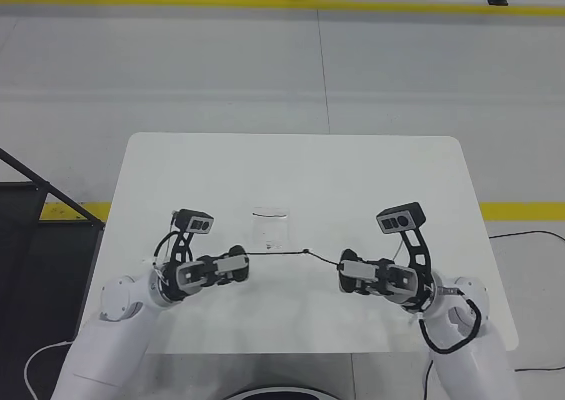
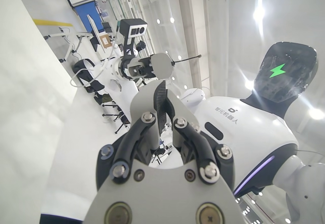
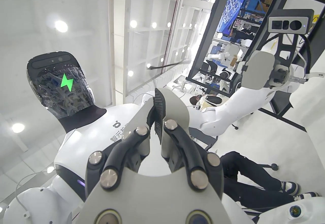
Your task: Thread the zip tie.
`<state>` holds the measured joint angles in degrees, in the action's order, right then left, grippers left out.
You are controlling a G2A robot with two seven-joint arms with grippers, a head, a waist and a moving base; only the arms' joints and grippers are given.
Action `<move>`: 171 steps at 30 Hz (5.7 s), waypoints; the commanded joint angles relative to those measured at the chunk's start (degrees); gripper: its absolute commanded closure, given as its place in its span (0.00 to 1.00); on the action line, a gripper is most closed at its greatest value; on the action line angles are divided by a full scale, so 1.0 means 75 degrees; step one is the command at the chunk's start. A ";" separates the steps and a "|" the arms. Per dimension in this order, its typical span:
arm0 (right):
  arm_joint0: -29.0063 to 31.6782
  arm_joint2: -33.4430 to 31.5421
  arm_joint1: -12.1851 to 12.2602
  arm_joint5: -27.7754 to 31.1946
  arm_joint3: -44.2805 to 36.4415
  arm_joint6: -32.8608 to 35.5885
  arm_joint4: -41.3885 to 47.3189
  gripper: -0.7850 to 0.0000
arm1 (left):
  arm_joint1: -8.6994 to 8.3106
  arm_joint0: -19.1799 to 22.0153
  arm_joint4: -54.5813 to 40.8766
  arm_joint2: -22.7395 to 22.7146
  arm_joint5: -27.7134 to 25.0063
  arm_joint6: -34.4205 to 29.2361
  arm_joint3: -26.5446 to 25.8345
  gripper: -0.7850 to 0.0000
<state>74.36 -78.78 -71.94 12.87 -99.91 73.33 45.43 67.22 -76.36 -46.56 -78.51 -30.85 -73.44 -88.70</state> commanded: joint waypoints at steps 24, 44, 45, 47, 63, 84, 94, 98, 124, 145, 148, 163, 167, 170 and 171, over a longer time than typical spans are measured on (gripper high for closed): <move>0.1345 0.1073 -0.0027 0.0531 -0.3122 -0.5942 -1.1805 1.00 | 0.0202 -0.1891 0.4082 -0.1404 -0.2319 0.6515 -0.1256 0.00; 0.1250 0.2083 -0.0092 -0.0904 -0.3057 -0.6212 -1.4586 1.00 | 0.0202 -0.2028 0.4173 -0.1507 -0.2265 0.6693 -0.1342 0.00; 0.1210 0.2321 -0.0113 -0.1237 -0.3068 -0.6214 -1.5209 1.00 | 0.0202 -0.2028 0.4173 -0.1507 -0.2265 0.6693 -0.1342 0.00; 0.1114 0.2841 -0.0161 -0.1824 -0.2998 -0.6185 -1.6459 1.00 | 0.0202 -0.2028 0.4173 -0.1507 -0.2265 0.6693 -0.1342 0.00; -0.0224 0.5208 -0.0822 -0.3295 -0.1533 -0.3472 -2.0811 1.00 | 0.0202 -0.2028 0.4173 -0.1507 -0.2265 0.6693 -0.1342 0.00; -0.1804 0.5772 -0.1879 -0.3649 0.0617 -0.1866 -2.0960 1.00 | 0.0202 -0.2028 0.4173 -0.1507 -0.2265 0.6693 -0.1342 0.00; -0.1772 0.5690 -0.2129 -0.3563 0.0850 -0.1778 -2.1159 0.67 | 0.0202 -0.2028 0.4173 -0.1507 -0.2265 0.6693 -0.1342 0.00; -0.1665 0.5593 -0.2191 -0.3446 0.0832 -0.1813 -2.1280 0.65 | 0.0202 -0.2028 0.4173 -0.1507 -0.2265 0.6693 -0.1342 0.00; -0.1250 0.5253 -0.2543 -0.2607 0.0869 -0.2176 -2.1549 0.13 | 0.0202 -0.2028 0.4173 -0.1507 -0.2265 0.6693 -0.1342 0.00; -0.0846 0.4881 -0.2728 -0.2317 0.0578 -0.2639 -2.1690 0.13 | 0.0202 -0.2028 0.4173 -0.1507 -0.2265 0.6693 -0.1342 0.00; -0.0568 0.4614 -0.2674 -0.2116 0.0141 -0.2749 -2.1570 0.14 | 0.0202 -0.2028 0.4173 -0.1507 -0.2265 0.6693 -0.1342 0.00; -0.0487 0.3672 -0.2678 -0.1099 -0.0181 -0.1275 -2.0409 0.18 | 0.0202 -0.2028 0.4173 -0.1507 -0.2265 0.6693 -0.1342 0.00; -0.0793 0.3714 -0.2743 -0.1096 0.0257 -0.1011 -2.0406 0.20 | 0.0202 -0.2028 0.4173 -0.1507 -0.2265 0.6693 -0.1342 0.00; -0.1069 0.3788 -0.2816 -0.1154 0.0627 -0.0824 -2.0338 0.25 | 0.0202 -0.2028 0.4173 -0.1507 -0.2265 0.6693 -0.1342 0.00; -0.1163 0.3796 -0.2841 -0.1199 0.0728 -0.0814 -2.0302 0.26 | 0.0202 -0.2028 0.4173 -0.1507 -0.2265 0.6693 -0.1342 0.00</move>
<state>66.25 -50.36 -93.11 4.10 -95.13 67.14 -107.04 68.74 -91.57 -15.27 -89.81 -47.84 -23.24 -98.76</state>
